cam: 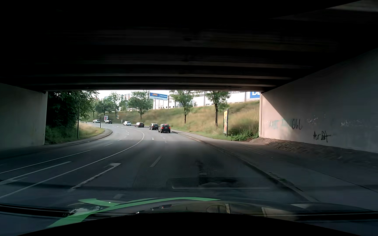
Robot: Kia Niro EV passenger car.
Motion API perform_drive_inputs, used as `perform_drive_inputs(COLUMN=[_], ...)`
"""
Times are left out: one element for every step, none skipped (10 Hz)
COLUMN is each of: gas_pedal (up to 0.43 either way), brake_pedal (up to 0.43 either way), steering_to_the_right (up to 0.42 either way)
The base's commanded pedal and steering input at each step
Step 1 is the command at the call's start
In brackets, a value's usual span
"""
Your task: Follow the waypoints while adhering to traffic rules and regulations
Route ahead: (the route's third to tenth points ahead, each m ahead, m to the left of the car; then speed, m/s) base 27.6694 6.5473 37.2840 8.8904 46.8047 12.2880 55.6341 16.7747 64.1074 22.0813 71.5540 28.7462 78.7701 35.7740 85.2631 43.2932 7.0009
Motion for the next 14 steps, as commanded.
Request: perform_drive_inputs(gas_pedal=[0.130,0.130,0.138,0.138,0.138,0.130,0.118,0.098,0.047,0.020,0.020,0.008,0.000,0.000], brake_pedal=[0.000,0.000,0.000,0.000,0.000,0.000,0.000,0.000,0.000,0.000,0.000,0.000,0.000,0.000], steering_to_the_right=[-0.043,-0.043,-0.042,-0.043,-0.042,-0.039,-0.037,-0.037,-0.037,-0.037,-0.036,-0.036,-0.036,-0.036])
